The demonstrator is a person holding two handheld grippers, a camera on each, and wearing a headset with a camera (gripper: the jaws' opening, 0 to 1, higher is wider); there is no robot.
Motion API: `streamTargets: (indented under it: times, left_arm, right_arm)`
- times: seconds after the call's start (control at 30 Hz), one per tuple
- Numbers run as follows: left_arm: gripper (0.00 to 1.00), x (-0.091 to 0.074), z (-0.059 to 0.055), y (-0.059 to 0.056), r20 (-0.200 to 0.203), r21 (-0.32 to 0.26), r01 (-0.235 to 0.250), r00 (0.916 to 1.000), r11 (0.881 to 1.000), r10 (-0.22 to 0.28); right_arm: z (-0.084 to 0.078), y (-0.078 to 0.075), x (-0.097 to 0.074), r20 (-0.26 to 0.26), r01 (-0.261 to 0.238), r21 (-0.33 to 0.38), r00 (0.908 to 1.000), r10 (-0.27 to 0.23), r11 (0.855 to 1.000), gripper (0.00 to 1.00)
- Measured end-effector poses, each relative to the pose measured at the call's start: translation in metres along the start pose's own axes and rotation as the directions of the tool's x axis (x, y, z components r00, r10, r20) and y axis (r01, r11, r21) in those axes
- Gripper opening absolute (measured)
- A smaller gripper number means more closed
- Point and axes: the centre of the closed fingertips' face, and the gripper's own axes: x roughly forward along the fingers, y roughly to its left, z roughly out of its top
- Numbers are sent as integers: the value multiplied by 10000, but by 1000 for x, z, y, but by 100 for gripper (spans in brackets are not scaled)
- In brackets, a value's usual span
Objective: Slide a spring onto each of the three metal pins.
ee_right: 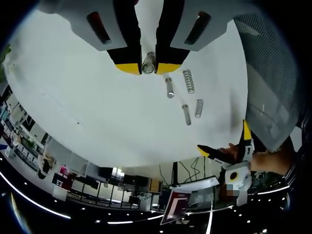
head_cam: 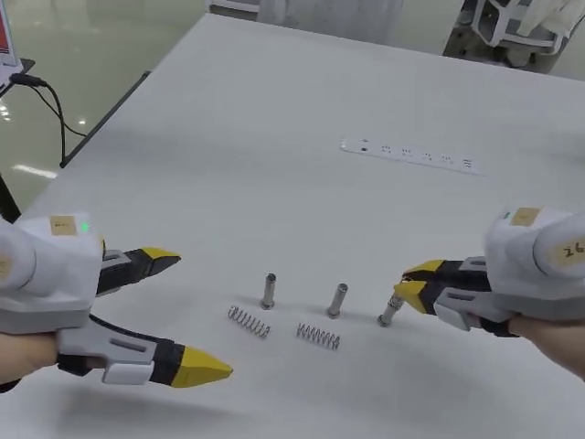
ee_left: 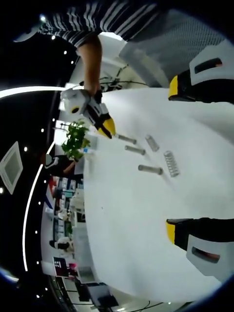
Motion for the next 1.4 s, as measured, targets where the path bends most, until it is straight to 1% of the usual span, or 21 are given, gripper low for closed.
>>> streamTargets:
  times: [0.17, 0.3, 0.4, 0.43, 0.47, 0.53, 0.6, 0.73, 0.87, 1.07, 1.17, 1.27, 1.37, 1.4]
  left_arm:
    - [97, -2, 1, 0, -48, 43, 11, 10000, 10000, -11]
    - [97, -2, 2, 2, -57, 63, -17, 10000, 10000, 17]
    - [97, -1, 4, 3, -5, 53, -43, 10000, 10000, 43]
    - [97, -1, 5, 3, 8, 48, -45, 10000, 10000, 45]
    - [97, -1, 5, 3, 20, 51, -48, 10000, 10000, 48]
    - [97, -1, 5, 3, 22, 50, -50, 10000, 10000, 50]
    - [97, -1, 6, 3, 19, 59, -41, 10000, 10000, 41]
    - [97, -1, 8, 3, 48, 58, -43, 10000, 10000, 43]
    - [97, 0, 9, 3, 70, 74, -55, 10000, 10000, 54]
    - [97, -1, 10, 3, 102, 108, -81, 9999, 9999, 80]
    - [97, -1, 11, 4, 118, 85, -105, 9999, 9999, 104]
    - [97, 0, 8, 5, 35, 101, -96, 9999, 9999, 95]
    - [97, 0, 9, 4, 69, 100, -72, 10000, 9999, 71]
    - [97, -1, 10, 4, 85, 102, -72, 9999, 9999, 71]
  right_arm:
    - [-12, 3, 10, -272, -47, 83, 9996, 49, 10000, 8]
    - [-19, 5, 14, -452, -56, -177, 9990, 48, 9998, 8]
    - [-25, 7, 16, -618, -122, -242, 9980, 107, 9996, 8]
    - [-21, 6, 16, -384, -66, -308, 9992, 54, 9995, 8]
    - [-22, 6, 15, -501, -88, -257, 9987, 75, 9996, 8]
    - [-21, 6, 15, -466, -95, -311, 9989, 81, 9995, 8]
    - [-22, 8, 15, -505, -210, -248, 9985, 197, 9995, 10]
    - [-17, 9, 13, -416, -155, -352, 9990, 141, 9993, 11]
    - [-8, 7, 5, -216, -13, -459, 9998, 3, 9989, 12]
    - [9, 12, -10, 349, 35, -468, 9994, -19, 9989, 12]
    - [13, 19, -13, 332, -129, -547, 9993, 147, 9984, 12]
    - [19, 30, -14, 420, -335, -557, 9985, 359, 9979, 13]
    - [23, 38, -12, 442, -440, -824, 9979, 478, 9956, 13]
    - [24, 39, -12, 443, -394, -907, 9981, 436, 9951, 13]
